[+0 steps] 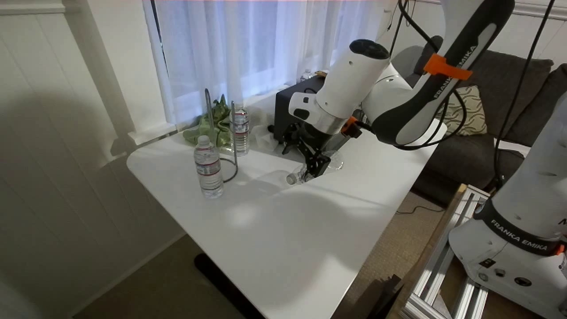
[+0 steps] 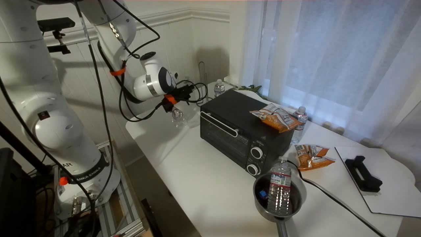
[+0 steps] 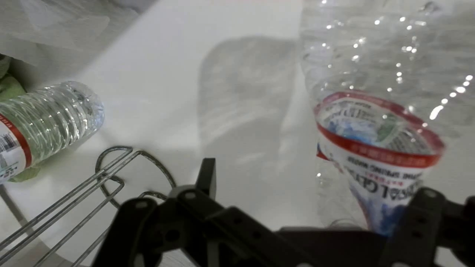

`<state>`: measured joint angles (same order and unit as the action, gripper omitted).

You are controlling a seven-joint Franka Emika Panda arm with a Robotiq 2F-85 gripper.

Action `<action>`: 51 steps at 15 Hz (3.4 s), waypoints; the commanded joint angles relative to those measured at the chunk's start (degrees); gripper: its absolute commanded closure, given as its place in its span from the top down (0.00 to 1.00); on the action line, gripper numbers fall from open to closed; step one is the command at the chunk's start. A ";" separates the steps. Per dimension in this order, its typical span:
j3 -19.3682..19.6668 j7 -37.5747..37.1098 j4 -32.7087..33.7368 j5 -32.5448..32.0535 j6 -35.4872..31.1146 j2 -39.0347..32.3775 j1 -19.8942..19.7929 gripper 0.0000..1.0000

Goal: Squeeze the water bottle on the counter

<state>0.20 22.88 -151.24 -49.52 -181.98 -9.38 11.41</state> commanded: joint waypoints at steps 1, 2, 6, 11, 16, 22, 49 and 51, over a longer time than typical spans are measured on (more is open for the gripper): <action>0.00 0.00 0.00 0.00 0.00 0.00 0.00 1.00; 0.04 -0.67 1.05 0.13 0.13 -1.33 0.57 1.00; 0.61 -2.31 3.55 0.13 0.41 -4.57 1.99 1.00; 2.87 -5.74 7.34 -0.20 0.23 -8.93 4.65 1.00; 4.98 -7.37 11.21 -0.22 0.04 -14.45 6.84 1.00; 9.38 -9.23 14.83 -0.09 -0.01 -18.89 11.07 1.00; 26.50 -25.21 -6.27 -1.59 21.37 16.77 32.86 1.00; 27.58 -24.41 -8.49 -2.14 22.29 21.91 31.27 1.00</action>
<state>26.20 -1.14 -154.09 -49.57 -162.13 2.00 44.57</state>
